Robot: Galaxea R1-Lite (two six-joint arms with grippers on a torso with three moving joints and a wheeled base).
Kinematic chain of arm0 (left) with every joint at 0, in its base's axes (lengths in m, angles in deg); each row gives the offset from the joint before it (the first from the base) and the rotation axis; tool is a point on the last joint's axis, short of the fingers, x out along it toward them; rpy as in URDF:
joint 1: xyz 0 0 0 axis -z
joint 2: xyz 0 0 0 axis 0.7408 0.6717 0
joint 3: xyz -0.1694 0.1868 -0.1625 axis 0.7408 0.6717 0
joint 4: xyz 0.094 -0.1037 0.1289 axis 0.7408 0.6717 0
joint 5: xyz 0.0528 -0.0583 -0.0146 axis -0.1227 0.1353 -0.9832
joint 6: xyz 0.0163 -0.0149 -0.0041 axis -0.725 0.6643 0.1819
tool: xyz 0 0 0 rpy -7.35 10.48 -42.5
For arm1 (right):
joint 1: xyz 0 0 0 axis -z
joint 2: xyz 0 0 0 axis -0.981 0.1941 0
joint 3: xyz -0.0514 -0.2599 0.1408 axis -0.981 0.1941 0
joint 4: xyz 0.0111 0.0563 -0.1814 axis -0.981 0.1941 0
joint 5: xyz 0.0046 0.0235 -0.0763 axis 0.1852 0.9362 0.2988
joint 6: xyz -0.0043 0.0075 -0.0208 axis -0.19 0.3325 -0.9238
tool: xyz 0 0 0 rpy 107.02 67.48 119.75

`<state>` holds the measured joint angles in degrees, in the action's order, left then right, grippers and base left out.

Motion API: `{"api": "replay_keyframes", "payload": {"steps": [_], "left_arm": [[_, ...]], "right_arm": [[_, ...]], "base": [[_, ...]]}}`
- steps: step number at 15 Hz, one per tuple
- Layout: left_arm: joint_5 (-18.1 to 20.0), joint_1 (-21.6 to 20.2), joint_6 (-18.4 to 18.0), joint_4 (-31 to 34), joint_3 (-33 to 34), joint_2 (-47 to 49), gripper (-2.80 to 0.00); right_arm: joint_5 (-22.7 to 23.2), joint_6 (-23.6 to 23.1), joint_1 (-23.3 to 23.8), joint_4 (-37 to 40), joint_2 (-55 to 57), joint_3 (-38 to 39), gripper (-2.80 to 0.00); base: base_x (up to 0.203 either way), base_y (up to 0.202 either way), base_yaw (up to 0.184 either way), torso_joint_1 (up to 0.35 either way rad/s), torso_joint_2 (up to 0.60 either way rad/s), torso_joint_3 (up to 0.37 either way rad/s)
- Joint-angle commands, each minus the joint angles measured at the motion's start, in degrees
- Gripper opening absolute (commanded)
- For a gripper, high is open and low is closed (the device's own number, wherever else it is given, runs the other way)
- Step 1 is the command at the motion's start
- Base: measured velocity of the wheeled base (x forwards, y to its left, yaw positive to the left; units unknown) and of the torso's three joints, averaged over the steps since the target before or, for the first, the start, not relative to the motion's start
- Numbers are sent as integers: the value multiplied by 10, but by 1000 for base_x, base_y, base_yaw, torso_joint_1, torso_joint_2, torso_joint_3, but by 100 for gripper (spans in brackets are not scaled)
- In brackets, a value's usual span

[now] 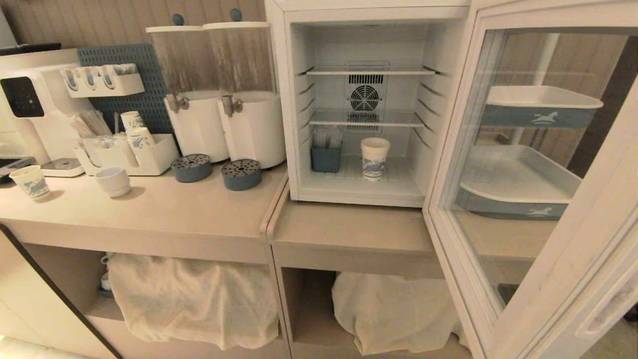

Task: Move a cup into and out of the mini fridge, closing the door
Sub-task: Close the freezer door

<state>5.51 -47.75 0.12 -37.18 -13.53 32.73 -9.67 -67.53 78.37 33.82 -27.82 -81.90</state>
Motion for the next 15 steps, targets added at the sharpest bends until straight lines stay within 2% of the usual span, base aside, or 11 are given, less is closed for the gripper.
{"api": "replay_keyframes", "payload": {"steps": [1,2,4,5,7,9,11,13,15], "left_arm": [[1,0,1,-1,23,-2,-280],[1,0,1,-1,23,-2,-280],[0,0,2,-1,23,-2,-280],[0,0,3,-1,23,-2,-280],[0,0,4,-2,23,-2,-280],[0,0,3,-2,23,-2,-280],[0,0,3,-2,23,-2,-280],[1,0,4,-2,23,-2,-280],[0,0,3,-2,23,-2,-280]], "right_arm": [[21,2,0,52,19,-109,-280],[33,12,-1,74,54,-172,-280],[46,36,-28,88,169,-241,-280],[50,46,-65,87,224,-263,-280],[56,67,-170,79,307,-288,-280],[80,79,-229,35,375,-287,-280],[132,80,-240,-26,424,-268,-280],[155,74,-236,-102,461,-235,-280],[219,72,-190,-140,478,-210,-280]], "base": [[0,0,0,0,0,0],[0,0,0,0,0,0],[0,0,0,0,0,0],[0,0,0,0,0,0],[0,0,0,0,0,0],[0,0,0,0,0,0],[0,0,0,0,0,0],[0,0,0,0,0,0],[0,0,0,0,0,0]]}}
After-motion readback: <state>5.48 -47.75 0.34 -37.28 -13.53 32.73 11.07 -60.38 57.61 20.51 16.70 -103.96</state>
